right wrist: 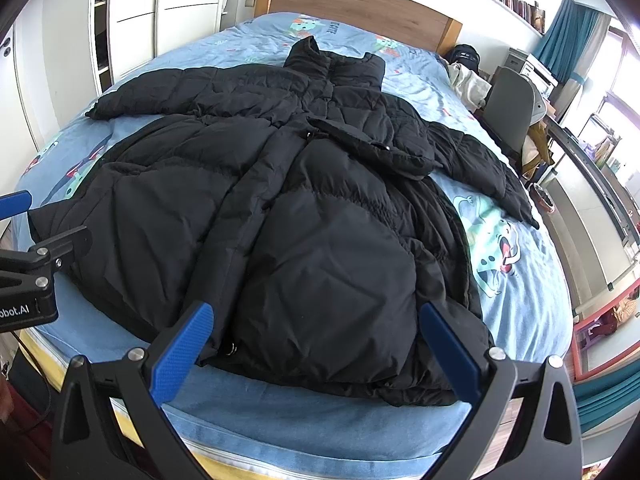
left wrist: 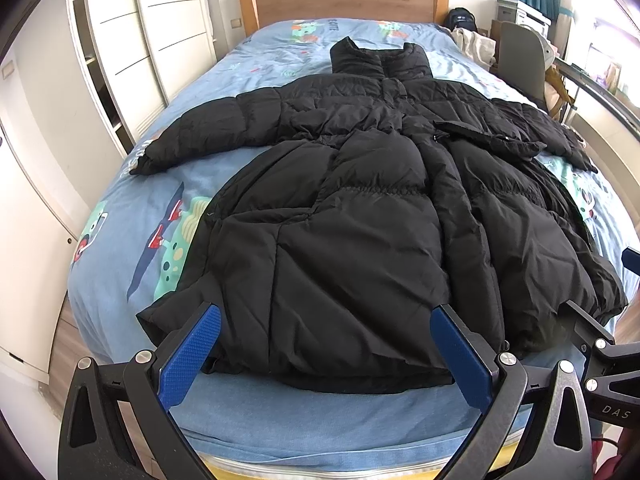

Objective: Fold large clothes

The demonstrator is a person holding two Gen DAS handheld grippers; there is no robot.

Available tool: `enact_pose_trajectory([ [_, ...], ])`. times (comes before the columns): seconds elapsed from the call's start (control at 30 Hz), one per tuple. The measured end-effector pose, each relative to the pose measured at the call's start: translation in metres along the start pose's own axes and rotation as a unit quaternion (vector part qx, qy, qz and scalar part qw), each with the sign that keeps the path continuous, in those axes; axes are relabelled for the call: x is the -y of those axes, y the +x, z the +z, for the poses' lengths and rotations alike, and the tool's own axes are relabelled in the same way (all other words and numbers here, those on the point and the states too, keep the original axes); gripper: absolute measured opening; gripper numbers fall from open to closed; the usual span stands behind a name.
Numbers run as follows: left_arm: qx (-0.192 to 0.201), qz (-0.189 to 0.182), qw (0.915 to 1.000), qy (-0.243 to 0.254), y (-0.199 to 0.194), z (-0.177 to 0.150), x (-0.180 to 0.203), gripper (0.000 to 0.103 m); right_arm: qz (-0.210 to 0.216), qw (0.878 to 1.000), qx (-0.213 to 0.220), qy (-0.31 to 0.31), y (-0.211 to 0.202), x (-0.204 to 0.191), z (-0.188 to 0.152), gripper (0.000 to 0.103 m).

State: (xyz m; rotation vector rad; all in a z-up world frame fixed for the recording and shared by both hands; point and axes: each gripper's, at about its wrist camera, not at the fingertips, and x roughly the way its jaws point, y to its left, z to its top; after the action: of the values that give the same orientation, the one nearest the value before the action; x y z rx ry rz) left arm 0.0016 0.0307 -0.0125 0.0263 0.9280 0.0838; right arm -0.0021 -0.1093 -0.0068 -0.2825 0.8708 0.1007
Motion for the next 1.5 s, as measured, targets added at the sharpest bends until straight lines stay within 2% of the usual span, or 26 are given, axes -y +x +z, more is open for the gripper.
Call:
enact_pose_trajectory([
  [0.9,0.000,0.000,1.0000,0.000,0.000,0.000,-0.001,0.103,-0.005,1.000,-0.003,-0.007,0.002,-0.001,-0.003,0.103],
  [1.17,0.013,-0.007,0.9999,0.004,-0.005,0.000,-0.003,0.102,0.006,1.000,-0.002,0.006,0.000,0.006,-0.002,0.103],
  [1.3,0.015,-0.017,0.9997,0.006,-0.011,0.015,-0.004,0.102,0.012,1.000,0.010,0.026,-0.008,0.023,0.006,0.103],
  [1.5,0.059,0.007,0.9982,-0.013,-0.032,0.060,-0.022,0.102,0.016,0.997,0.034,0.065,-0.026,0.066,0.035,0.103],
])
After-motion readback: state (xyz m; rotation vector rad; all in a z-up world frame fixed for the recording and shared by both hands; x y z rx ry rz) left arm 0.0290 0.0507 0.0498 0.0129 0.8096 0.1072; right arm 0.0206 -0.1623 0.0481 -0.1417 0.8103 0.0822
